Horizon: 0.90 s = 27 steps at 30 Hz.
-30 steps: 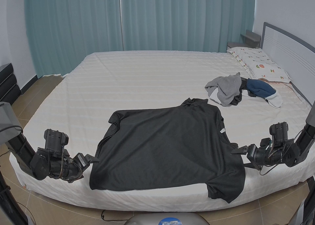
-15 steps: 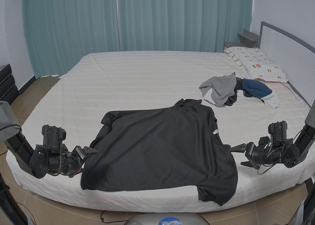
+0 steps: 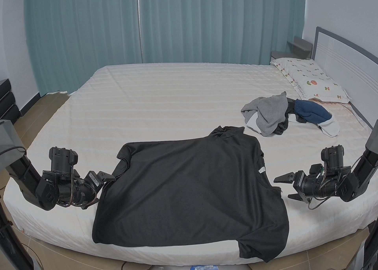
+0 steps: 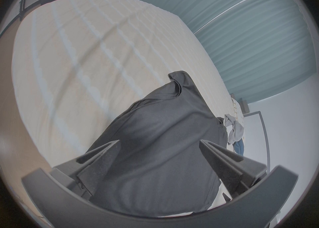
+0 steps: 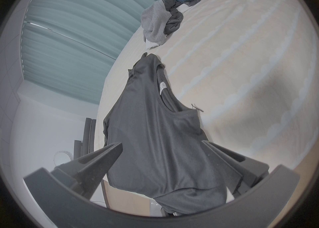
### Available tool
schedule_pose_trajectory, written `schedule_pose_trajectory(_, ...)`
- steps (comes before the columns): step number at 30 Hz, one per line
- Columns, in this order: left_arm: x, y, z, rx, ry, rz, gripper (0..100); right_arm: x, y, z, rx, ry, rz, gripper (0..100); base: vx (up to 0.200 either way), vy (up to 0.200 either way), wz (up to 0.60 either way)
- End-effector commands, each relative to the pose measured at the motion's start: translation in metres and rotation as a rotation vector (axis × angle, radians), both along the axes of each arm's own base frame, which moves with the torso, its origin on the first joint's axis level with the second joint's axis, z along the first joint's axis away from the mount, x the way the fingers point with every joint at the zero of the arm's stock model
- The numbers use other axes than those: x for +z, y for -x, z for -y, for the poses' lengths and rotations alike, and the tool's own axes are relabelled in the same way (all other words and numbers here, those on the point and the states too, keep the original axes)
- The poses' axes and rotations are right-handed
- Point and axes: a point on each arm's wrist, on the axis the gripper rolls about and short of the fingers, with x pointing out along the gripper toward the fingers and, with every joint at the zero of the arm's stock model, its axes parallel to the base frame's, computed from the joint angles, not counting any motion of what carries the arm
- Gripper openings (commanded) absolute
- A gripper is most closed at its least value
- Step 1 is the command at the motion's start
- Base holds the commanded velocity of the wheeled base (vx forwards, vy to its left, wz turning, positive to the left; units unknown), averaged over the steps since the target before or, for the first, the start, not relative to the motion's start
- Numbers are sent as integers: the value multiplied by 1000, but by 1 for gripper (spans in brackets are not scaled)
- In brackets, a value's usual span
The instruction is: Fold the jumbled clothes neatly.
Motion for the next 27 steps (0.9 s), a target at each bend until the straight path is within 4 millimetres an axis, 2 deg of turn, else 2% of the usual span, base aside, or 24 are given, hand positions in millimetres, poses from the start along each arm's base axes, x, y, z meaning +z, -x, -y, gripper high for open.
schedule_pose_trajectory(1, -2, -11, -1, 15, 9, 6, 100, -1, 0, 0, 1, 0, -4, 100, 0, 0, 0)
schedule_pose_trajectory(6, 1, -39, -2, 50, 31, 54, 100, -1, 0, 0, 1, 0, -4, 100, 0, 0, 0)
schedule_pose_trajectory(10, -4, -76, -6, 65, 29, 101, 100, -2, 2, 0, 1, 0, -10, 100, 0, 0, 0)
schedule_pose_trajectory(11, -4, -76, -6, 65, 29, 101, 100, -2, 2, 0, 1, 0, -10, 100, 0, 0, 0)
schedule_pose_trajectory(12, -12, -90, -6, 61, 28, 107, 100, -2, 2, -1, 4, 0, -10, 100, 0, 0, 0)
schedule_pose_trajectory(18, -45, -134, -6, 10, -37, 139, 100, -2, 2, -5, 14, 3, -7, 100, 0, 0, 0)
schedule_pose_trajectory(27, -65, -179, -2, -48, -102, 180, 100, -2, 2, -6, 17, 5, -7, 100, 0, 0, 0)
